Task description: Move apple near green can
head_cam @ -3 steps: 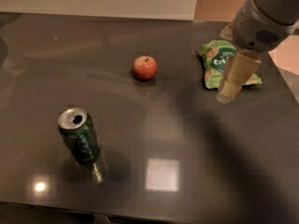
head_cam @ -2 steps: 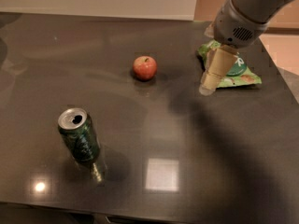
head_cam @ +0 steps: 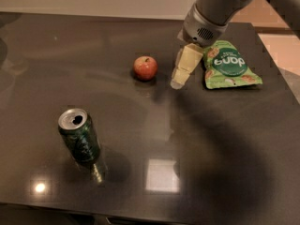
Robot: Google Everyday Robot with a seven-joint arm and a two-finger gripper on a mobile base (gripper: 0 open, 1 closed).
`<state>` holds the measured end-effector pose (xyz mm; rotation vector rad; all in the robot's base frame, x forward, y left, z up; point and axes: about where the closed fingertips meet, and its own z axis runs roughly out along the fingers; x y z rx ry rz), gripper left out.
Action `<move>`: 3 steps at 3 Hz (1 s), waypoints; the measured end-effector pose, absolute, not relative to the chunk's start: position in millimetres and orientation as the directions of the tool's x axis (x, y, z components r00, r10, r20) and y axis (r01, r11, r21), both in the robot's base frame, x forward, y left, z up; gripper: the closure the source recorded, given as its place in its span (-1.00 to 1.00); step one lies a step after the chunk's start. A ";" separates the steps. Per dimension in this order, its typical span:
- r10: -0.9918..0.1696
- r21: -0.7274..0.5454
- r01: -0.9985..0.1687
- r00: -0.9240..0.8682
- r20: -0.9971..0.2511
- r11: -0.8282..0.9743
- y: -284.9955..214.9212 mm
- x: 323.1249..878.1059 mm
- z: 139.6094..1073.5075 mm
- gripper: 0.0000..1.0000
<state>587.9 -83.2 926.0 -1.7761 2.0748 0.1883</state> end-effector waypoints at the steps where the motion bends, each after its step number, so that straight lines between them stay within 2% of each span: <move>1: -0.913 -0.134 -0.975 -0.110 -0.392 0.175 -56.7 606.5 908.5 -1.00; 3: -0.908 -0.090 -0.981 -0.123 -0.401 0.173 -22.8 640.5 876.7 -1.00</move>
Offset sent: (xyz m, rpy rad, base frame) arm 0.0607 0.0674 -0.0529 0.0221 0.0690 0.0045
